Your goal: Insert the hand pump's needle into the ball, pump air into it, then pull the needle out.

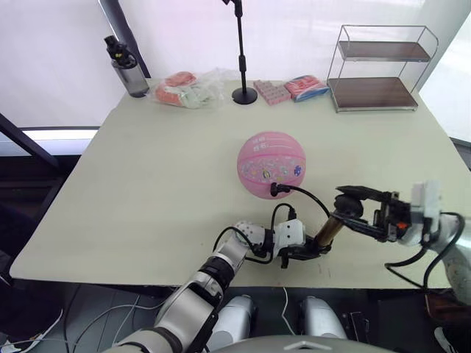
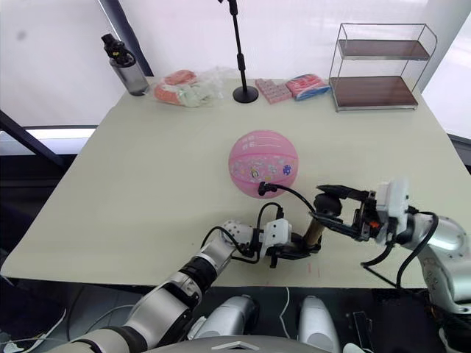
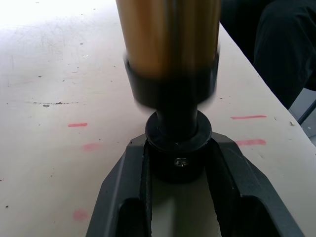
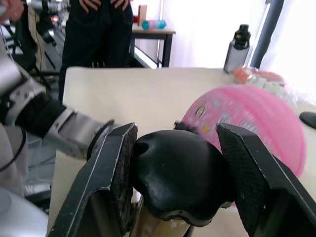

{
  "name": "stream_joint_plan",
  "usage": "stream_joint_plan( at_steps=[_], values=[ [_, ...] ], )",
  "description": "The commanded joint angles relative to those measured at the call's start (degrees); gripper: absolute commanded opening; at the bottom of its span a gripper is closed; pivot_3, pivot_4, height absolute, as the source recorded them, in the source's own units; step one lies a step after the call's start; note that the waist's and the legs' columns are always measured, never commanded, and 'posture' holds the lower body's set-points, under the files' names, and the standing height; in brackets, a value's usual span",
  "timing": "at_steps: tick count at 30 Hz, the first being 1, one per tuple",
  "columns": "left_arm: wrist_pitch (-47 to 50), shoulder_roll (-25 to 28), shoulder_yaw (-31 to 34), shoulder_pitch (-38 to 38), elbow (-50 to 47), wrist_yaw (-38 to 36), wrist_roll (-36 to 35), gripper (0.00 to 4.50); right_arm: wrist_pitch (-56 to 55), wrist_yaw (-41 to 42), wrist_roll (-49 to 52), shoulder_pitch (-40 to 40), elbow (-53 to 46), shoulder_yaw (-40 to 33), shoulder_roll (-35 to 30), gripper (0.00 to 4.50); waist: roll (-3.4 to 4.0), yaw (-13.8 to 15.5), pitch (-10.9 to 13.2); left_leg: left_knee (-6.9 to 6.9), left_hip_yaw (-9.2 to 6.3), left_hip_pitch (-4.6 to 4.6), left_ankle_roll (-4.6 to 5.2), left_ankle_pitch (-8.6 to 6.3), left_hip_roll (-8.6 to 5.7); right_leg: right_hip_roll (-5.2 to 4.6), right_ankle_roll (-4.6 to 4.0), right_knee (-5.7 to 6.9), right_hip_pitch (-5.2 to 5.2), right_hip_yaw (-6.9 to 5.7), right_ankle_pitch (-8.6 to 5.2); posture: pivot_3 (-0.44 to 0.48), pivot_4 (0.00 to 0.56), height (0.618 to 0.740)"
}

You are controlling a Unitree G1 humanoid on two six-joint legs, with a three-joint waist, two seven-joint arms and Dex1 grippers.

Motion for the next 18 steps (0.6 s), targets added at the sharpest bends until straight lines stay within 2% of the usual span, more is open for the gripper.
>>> stream_joint_plan(
  at_steps=[1, 7, 18],
  values=[
    [1.39, 0.77, -2.12, 2.41, 2.23, -0.65, 2.22, 1.09, -2.34, -0.26, -6.28, 2.98, 4.50, 3.14, 0.23, 2.10, 0.12, -0.07, -0.09, 0.00, 0.01, 0.00, 0.00, 0.00, 0.00, 0.01, 0.01, 0.00, 0.00, 0.01, 0.00, 0.000, 0.150, 0.736],
    [1.55, 0.74, -2.14, 2.33, 2.45, -0.69, 2.15, 1.09, 1.19, -0.63, 0.75, 2.25, 0.17, -0.40, -1.58, 2.10, 0.07, -0.04, -0.21, 0.00, 0.03, 0.02, 0.00, 0.00, 0.04, 0.06, 0.01, 0.01, 0.02, 0.04, -0.01, 0.000, 0.150, 0.736],
    [1.53, 0.23, -2.01, 2.13, 2.79, -0.42, 2.24, 1.09, 16.95, -1.80, 25.14, -7.25, -9.10, -14.12, -9.88, 2.10, 0.22, 0.32, 0.21, -0.03, 0.01, -0.23, 0.01, -0.01, -0.03, -0.07, 0.00, -0.09, -0.08, 0.03, 0.00, 0.000, 0.150, 0.736]
  ],
)
